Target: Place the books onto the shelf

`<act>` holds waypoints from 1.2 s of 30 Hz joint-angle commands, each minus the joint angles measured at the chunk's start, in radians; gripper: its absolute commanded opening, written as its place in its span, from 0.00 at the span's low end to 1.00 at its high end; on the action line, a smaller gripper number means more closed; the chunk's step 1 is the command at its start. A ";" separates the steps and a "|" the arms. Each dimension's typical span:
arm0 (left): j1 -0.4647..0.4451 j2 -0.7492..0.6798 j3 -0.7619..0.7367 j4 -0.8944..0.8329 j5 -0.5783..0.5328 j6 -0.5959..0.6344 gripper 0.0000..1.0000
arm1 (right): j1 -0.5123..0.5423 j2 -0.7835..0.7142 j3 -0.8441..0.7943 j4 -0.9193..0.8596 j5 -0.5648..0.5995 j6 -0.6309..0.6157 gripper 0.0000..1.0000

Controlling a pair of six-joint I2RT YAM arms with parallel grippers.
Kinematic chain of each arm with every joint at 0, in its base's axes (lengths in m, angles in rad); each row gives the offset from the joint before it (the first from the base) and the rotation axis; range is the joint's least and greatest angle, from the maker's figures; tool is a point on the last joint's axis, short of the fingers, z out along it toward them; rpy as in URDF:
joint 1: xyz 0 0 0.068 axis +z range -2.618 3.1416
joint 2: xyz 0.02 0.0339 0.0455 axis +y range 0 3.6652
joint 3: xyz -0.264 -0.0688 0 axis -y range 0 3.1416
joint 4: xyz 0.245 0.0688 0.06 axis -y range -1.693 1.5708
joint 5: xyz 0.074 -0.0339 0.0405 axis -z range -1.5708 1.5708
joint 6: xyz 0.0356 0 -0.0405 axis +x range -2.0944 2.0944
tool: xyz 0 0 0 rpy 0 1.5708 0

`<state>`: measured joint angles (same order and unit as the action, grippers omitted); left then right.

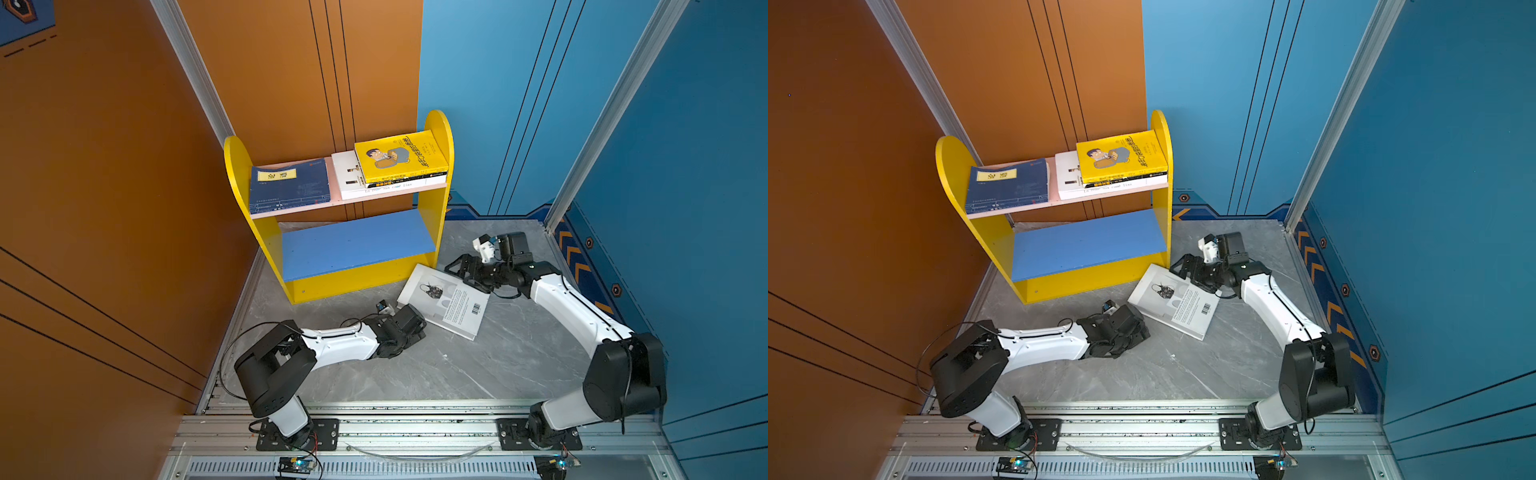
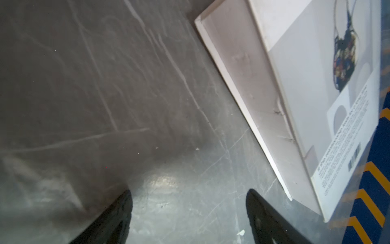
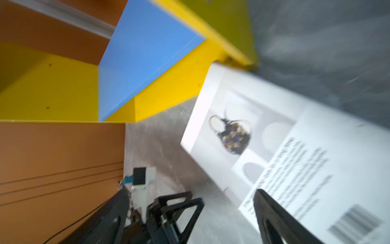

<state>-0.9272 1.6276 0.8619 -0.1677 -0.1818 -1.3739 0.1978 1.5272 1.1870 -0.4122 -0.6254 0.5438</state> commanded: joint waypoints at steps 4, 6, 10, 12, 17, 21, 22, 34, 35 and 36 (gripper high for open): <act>-0.033 0.001 0.049 -0.079 -0.082 -0.062 0.91 | -0.097 0.210 0.126 -0.110 0.087 -0.212 0.96; -0.036 0.015 0.058 -0.068 -0.085 -0.077 0.91 | -0.115 0.269 0.149 -0.073 0.097 -0.213 0.96; -0.034 0.049 0.090 -0.079 -0.083 -0.096 0.91 | -0.127 0.382 0.226 -0.071 0.100 -0.232 0.96; -0.032 0.068 0.106 -0.094 -0.084 -0.100 0.91 | -0.126 0.428 0.253 -0.080 0.108 -0.254 0.96; -0.013 0.119 0.158 -0.147 -0.078 -0.078 0.91 | -0.135 0.508 0.270 -0.097 0.076 -0.303 0.97; 0.009 0.164 0.199 -0.157 -0.053 -0.056 0.91 | -0.139 0.538 0.257 -0.094 -0.025 -0.324 0.98; 0.014 0.172 0.205 -0.157 -0.049 -0.050 0.91 | -0.141 0.540 0.255 -0.094 -0.078 -0.320 0.98; 0.121 0.114 0.106 -0.114 -0.002 0.036 0.92 | -0.073 0.383 0.023 -0.103 -0.404 -0.303 0.94; 0.132 0.111 0.100 -0.108 0.009 0.047 0.92 | -0.067 0.369 -0.005 -0.081 -0.427 -0.286 0.94; 0.138 0.111 0.096 -0.098 0.020 0.058 0.92 | -0.060 0.360 -0.026 -0.060 -0.447 -0.263 0.94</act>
<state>-0.8082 1.7271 0.9909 -0.2779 -0.2230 -1.3697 0.1093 1.9388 1.2118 -0.4759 -0.9253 0.2405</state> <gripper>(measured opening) 0.919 0.946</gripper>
